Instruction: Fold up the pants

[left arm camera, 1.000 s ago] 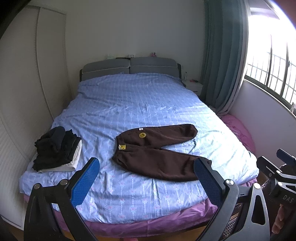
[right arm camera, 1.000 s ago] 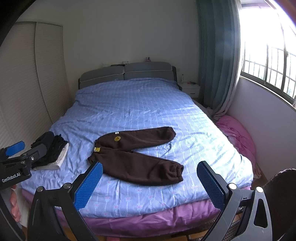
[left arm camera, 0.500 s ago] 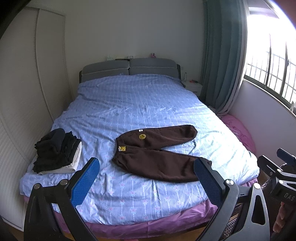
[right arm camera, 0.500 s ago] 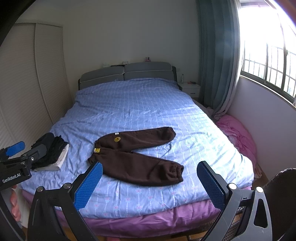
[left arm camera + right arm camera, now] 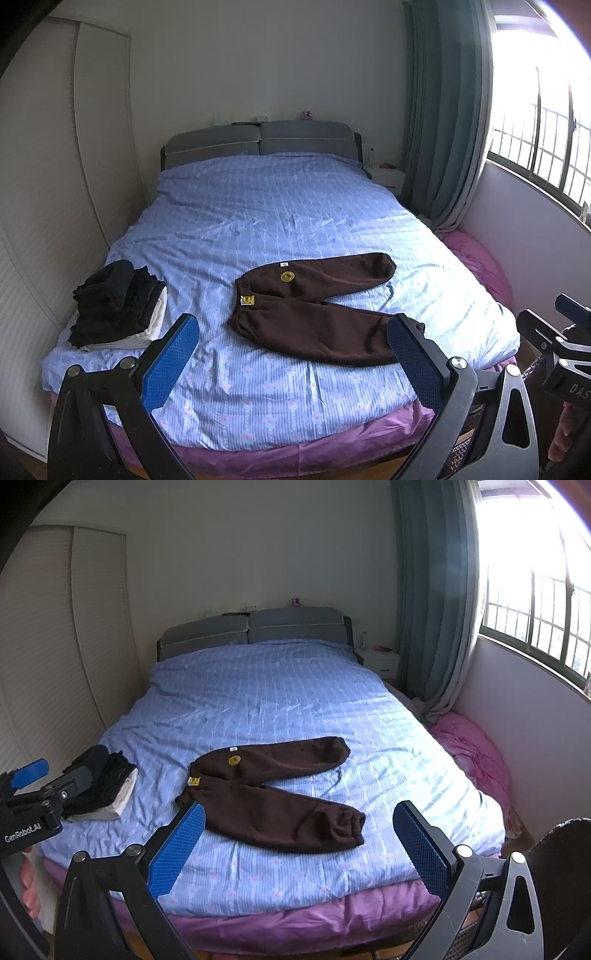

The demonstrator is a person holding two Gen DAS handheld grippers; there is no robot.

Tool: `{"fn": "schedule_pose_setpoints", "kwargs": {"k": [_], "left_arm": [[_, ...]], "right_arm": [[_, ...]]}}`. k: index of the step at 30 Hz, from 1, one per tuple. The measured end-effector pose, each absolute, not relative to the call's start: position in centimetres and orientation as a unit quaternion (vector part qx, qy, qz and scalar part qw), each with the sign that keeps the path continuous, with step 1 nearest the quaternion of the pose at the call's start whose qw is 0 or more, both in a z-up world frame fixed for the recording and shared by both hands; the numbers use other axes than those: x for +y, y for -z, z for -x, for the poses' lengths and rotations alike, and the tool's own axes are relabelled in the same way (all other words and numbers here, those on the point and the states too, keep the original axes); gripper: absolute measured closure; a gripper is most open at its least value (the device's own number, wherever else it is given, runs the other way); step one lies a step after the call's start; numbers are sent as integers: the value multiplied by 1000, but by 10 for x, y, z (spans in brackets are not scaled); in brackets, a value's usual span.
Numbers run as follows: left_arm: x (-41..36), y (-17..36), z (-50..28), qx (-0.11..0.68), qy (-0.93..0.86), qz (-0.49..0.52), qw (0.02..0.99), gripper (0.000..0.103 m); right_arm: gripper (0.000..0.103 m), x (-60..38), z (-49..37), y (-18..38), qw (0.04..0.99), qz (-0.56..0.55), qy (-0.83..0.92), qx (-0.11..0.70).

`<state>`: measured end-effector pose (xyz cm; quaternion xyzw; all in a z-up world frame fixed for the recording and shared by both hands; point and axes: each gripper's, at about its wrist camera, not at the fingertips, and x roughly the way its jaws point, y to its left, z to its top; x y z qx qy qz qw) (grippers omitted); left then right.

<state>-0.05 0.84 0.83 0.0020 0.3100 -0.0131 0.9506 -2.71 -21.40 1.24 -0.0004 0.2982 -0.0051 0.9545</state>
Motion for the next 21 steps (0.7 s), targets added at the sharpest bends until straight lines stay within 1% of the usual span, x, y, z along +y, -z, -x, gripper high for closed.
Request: {"fn": "schedule_pose_setpoints", "kwargs": {"k": [21], "left_arm": [[10,-9,2,310,11,-2,951,0]], "right_arm": [[0,-211,29,-12,954,3,2,299]]}}
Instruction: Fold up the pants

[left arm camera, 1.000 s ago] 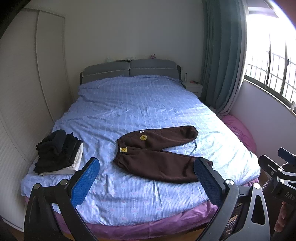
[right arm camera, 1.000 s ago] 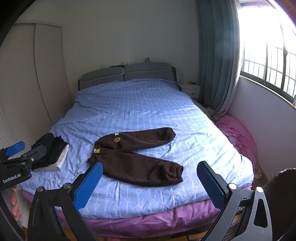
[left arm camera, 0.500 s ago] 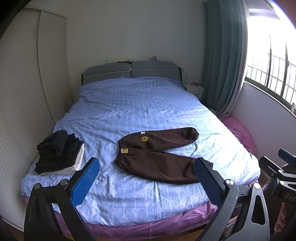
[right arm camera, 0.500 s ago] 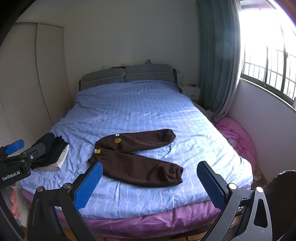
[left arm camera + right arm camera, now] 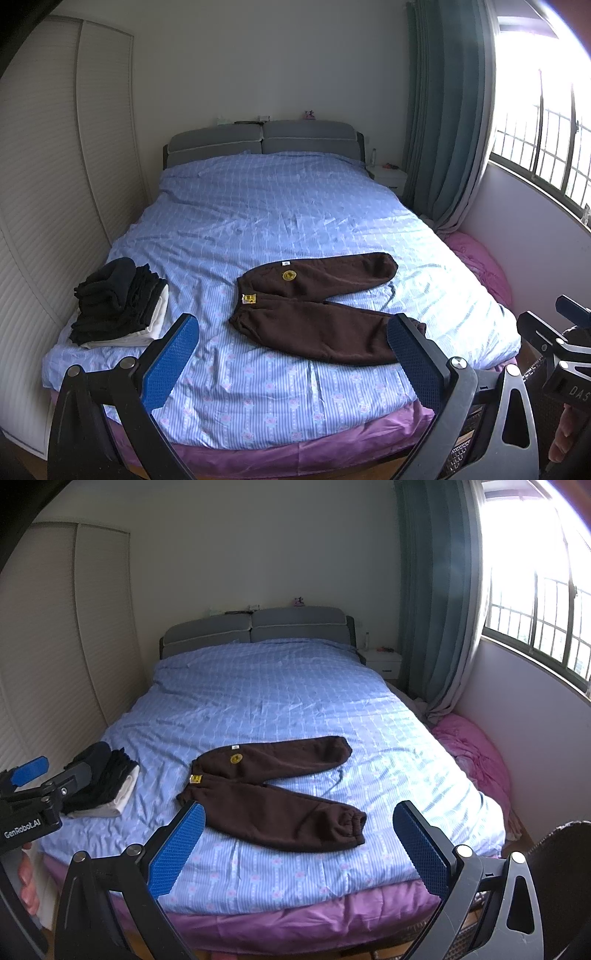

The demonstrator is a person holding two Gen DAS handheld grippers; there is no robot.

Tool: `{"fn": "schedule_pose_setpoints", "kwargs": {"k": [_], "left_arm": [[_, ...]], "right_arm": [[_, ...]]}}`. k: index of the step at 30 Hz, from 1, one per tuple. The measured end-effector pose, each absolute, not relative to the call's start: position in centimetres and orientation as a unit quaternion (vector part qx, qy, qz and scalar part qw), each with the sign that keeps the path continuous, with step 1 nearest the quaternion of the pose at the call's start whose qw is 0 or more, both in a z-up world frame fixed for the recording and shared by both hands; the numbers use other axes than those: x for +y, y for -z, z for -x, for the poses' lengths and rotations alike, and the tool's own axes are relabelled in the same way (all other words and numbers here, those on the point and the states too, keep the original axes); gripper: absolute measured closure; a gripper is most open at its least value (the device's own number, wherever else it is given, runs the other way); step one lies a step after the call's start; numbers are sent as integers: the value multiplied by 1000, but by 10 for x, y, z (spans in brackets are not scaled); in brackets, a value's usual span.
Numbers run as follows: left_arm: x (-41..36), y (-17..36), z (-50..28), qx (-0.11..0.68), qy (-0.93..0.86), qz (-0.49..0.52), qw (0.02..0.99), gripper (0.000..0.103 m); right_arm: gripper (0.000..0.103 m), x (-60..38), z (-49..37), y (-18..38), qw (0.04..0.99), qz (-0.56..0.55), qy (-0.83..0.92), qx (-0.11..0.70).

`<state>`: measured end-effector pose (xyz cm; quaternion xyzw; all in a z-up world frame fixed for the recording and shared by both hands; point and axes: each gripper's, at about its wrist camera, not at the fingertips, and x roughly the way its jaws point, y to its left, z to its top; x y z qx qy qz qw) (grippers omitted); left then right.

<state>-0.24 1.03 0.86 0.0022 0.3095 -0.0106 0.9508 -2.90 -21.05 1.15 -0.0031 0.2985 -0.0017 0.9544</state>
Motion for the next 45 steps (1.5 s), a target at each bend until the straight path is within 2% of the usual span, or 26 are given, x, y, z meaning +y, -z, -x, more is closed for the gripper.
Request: {"fn": "schedule_pose_setpoints", "kwargs": {"k": [12,22,34,45], "left_arm": [[14,3,-7,321,-15,0,947,0],[46,43,-39,366,-66,-5,928,0],[94,123,-152,430,-30,-16,902,0],[110,234,-251,502,-2,-29,865,0]], "right_arm": [[0,-210,16,-2,949,9,-7,314],[0,-200,-23,39,933,-1,-14,361],[0,-144,-118,119,905,-9,-5,426],[1,-126,-212,219,873,-32,49,485]]}}
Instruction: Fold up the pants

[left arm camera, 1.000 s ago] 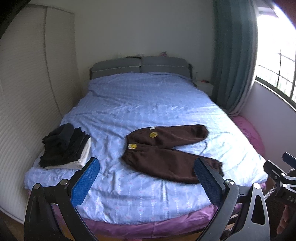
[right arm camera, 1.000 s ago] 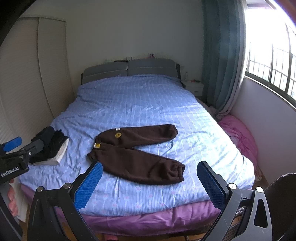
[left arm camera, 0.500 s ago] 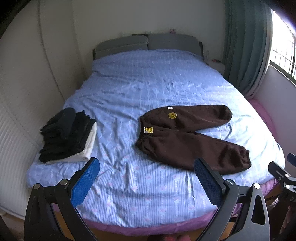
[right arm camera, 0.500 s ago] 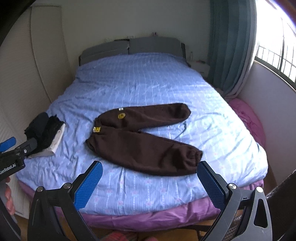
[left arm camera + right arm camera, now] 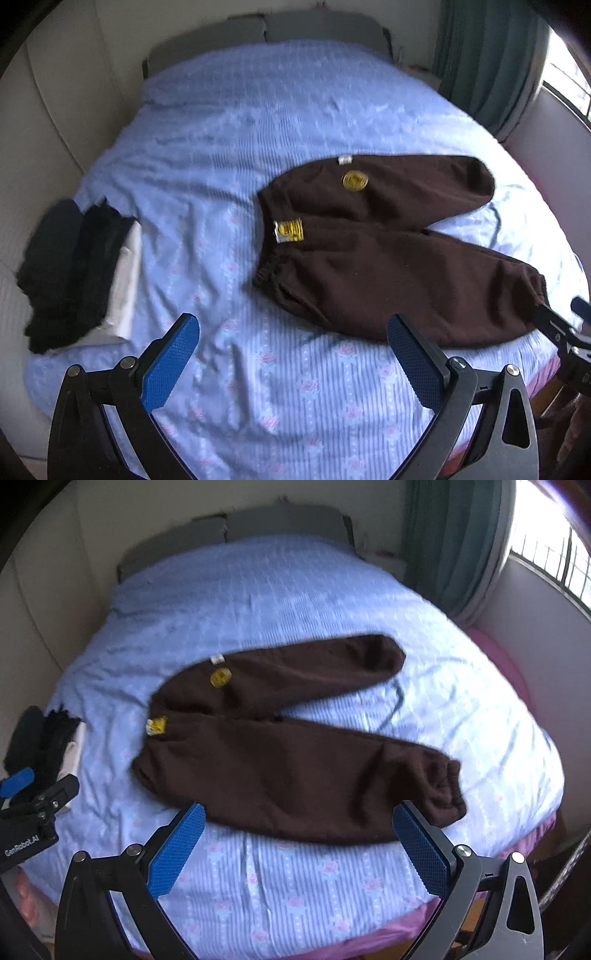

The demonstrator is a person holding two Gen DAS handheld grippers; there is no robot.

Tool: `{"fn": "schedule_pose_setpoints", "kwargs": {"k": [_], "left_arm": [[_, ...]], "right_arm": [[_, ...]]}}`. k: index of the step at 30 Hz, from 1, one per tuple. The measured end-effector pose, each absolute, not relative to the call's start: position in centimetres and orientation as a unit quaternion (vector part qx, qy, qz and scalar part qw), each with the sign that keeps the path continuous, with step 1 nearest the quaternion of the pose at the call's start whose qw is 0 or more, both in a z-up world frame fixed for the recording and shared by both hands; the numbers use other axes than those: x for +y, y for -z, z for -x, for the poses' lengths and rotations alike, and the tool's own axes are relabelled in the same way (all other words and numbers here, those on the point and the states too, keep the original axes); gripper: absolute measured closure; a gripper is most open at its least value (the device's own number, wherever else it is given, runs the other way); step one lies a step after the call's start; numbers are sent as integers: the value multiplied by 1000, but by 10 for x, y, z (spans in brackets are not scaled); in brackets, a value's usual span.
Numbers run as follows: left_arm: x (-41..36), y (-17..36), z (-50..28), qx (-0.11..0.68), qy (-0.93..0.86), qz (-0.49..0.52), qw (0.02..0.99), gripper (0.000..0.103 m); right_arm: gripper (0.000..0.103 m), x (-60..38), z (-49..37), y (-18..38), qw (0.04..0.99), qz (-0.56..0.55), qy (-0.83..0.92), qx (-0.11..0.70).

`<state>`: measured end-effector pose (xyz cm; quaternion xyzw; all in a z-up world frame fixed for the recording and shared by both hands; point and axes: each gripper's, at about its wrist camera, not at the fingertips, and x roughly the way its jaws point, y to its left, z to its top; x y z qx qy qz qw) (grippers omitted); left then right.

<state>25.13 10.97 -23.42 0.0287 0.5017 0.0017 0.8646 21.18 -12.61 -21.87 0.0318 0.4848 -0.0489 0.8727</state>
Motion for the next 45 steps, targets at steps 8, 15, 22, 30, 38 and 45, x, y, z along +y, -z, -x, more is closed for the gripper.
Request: {"fn": "schedule_pose_setpoints", "kwargs": {"k": [8,15,22,30,38,45], "left_arm": [[111,315,-303,561,-12,-4,828,0],[95,363,-323,590,4,-18,808,1],[88,387,-337,611,12,7,791,1],[103,415,-352,646,5,121,754,2],[94,387,-365,626,8,122,770,65],[102,329,-349,585,-26,139,799,81]], "right_arm": [[1,-155,-241,300,842,-86,91,525],[6,-185,-240,358,814,-143,132,547],[12,-218,-225,394,780,-214,169,563],[20,-235,-238,404,779,-231,183,553],[75,-240,-261,380,786,-205,165,559],[86,-233,-257,303,826,-187,121,518]]}}
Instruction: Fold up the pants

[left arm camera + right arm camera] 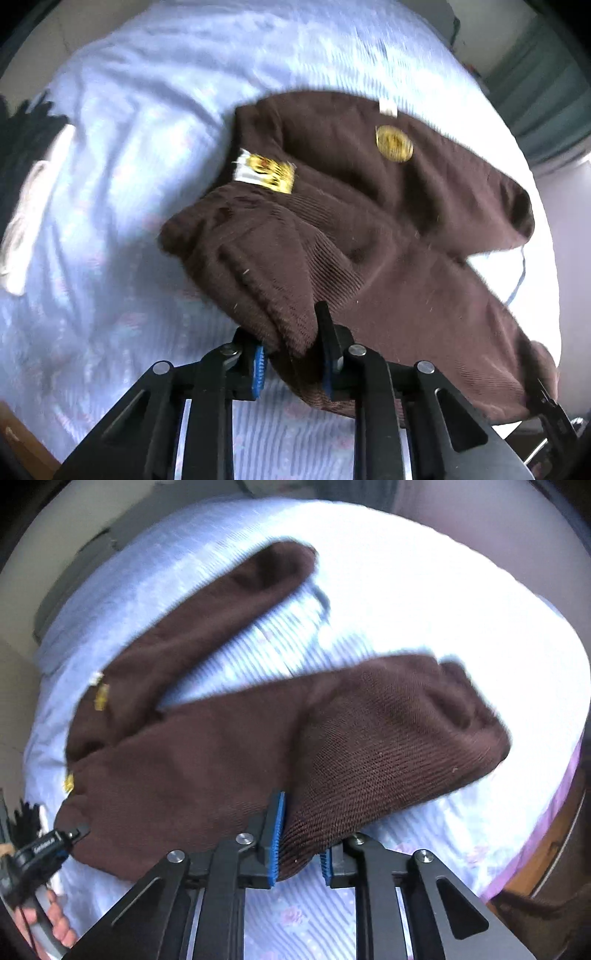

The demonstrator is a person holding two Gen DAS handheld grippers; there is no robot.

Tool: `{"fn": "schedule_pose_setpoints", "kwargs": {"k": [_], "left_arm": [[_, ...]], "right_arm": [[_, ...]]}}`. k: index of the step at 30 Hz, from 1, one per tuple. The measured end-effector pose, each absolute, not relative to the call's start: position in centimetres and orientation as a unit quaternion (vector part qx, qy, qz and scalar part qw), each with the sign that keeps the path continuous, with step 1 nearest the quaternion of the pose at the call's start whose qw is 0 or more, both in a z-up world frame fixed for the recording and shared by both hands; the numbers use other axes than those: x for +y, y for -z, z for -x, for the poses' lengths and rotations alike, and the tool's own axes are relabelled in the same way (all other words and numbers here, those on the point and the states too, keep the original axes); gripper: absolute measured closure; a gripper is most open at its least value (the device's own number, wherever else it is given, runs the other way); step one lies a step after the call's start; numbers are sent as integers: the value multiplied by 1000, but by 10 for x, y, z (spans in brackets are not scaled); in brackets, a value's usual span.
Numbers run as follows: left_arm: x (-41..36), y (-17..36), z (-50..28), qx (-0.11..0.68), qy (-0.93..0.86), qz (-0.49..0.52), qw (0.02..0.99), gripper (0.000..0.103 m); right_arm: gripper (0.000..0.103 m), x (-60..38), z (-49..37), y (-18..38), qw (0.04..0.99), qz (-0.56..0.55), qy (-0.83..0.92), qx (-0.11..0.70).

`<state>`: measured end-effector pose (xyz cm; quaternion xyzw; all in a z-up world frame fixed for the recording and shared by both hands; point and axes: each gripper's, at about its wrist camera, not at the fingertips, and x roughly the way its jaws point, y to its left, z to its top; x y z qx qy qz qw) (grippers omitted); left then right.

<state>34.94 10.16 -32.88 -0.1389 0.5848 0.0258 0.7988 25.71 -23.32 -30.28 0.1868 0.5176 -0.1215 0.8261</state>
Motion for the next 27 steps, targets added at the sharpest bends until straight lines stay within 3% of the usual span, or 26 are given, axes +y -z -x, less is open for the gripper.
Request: {"fn": "schedule_pose_setpoints", "kwargs": {"k": [8,15,21,27], "left_arm": [[110,271,-331,566,-41,113,816,82],[110,262,-306,602,-67,103,789,82],[110,263,-301,625,-113,141,760,82],[111,262,-338,619,-149,169,752,82]], "right_arm": [[87,-223,-254,227,834,-190,73,512],[87,-221,-242,191,827,-152,32,540],[87,-229,-250,183,814,-142,17,563],[87,-244,-318,190,809,-147,17,569]]}}
